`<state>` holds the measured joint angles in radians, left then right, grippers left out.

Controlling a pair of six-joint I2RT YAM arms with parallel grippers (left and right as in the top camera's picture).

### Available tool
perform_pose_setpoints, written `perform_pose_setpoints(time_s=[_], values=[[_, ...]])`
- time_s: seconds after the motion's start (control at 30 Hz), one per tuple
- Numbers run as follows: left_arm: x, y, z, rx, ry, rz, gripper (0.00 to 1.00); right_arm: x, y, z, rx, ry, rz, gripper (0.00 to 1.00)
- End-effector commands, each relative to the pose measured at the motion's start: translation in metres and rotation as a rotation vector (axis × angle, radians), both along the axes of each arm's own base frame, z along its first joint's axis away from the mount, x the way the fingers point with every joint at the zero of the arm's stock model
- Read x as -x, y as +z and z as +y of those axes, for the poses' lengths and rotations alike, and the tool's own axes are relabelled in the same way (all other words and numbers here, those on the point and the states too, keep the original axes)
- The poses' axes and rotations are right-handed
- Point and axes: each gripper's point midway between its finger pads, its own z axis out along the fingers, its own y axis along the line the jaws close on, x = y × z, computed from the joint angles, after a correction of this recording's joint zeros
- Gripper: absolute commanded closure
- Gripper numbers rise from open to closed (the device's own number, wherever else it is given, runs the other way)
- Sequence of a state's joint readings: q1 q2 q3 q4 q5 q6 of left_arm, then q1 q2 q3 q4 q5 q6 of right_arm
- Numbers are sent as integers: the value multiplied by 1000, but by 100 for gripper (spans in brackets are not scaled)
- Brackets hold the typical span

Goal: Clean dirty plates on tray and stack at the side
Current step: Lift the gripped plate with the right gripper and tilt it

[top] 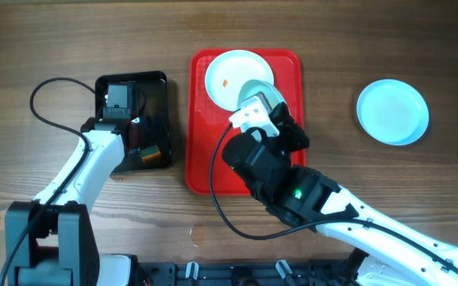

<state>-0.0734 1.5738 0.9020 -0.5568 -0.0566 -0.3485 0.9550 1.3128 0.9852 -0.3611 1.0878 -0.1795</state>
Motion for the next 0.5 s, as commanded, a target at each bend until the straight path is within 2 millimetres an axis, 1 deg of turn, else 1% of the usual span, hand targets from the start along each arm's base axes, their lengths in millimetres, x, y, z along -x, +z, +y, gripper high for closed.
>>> perform_pose_setpoints(time_s=[0.0, 0.07, 0.13, 0.2, 0.33, 0.4, 0.47], values=[[0, 0, 0, 3, -10, 2, 0, -2, 10, 7, 53, 14, -30, 96], [0, 0, 0, 3, -10, 2, 0, -1, 16, 8, 108, 24, -41, 96], [0, 0, 0, 3, -10, 2, 0, -3, 19, 10, 99, 25, -53, 96], [0, 0, 0, 3, -10, 2, 0, -2, 18, 14, 109, 49, -46, 96], [0, 0, 0, 3, -10, 2, 0, -2, 19, 11, 119, 32, -51, 96], [0, 0, 0, 3, -10, 2, 0, 3, 23, 12, 133, 24, -67, 96], [0, 0, 0, 3, -10, 2, 0, 5, 20, 17, 118, 46, -60, 96]])
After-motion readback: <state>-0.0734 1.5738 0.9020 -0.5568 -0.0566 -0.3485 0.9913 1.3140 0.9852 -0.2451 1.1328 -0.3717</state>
